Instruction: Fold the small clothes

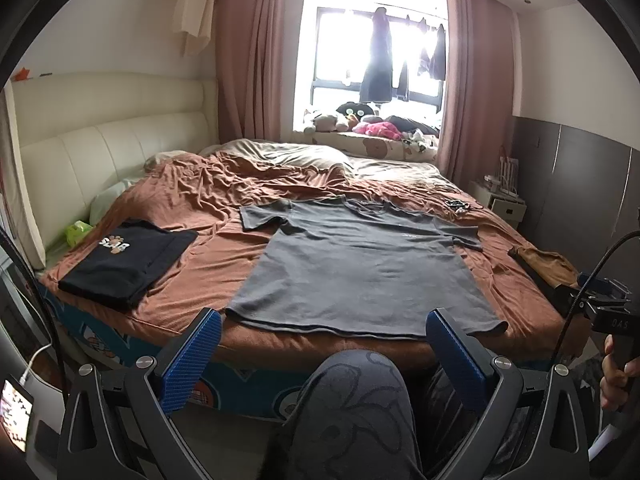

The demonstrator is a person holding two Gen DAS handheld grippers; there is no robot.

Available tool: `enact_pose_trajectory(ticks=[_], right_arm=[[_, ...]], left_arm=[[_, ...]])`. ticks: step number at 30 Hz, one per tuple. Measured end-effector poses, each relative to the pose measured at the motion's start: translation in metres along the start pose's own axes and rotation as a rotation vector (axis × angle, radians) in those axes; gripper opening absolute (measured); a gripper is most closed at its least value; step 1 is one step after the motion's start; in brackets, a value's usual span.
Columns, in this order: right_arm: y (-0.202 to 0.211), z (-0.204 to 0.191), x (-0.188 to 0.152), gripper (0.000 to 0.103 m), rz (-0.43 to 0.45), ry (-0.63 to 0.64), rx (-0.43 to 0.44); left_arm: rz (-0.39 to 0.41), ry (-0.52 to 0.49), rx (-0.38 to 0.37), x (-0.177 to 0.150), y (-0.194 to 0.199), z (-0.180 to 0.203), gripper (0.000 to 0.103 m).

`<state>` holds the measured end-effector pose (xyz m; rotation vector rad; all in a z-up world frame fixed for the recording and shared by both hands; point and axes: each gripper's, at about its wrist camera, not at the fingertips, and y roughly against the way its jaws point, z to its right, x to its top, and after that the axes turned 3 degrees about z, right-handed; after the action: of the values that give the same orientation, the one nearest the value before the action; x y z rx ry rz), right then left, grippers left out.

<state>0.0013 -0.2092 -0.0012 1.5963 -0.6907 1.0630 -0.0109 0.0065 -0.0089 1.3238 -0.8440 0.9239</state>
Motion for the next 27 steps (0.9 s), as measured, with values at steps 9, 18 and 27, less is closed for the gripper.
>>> enact_pose_trajectory(ticks=[9, 18, 27], right_arm=[[-0.009, 0.001, 0.006, 0.103, -0.001, -0.001, 0.006], [-0.026, 0.001, 0.016, 0.103, -0.018, 0.01, 0.006], [-0.055, 0.007, 0.038, 0.103, -0.01, 0.016, 0.009]], left_arm=[[0.0, 0.016, 0.014, 0.008, -0.009, -0.006, 0.103], [-0.013, 0.031, 0.036, 0.02, -0.028, -0.015, 0.103], [-0.048, 0.024, 0.058, 0.032, -0.055, -0.02, 0.103]])
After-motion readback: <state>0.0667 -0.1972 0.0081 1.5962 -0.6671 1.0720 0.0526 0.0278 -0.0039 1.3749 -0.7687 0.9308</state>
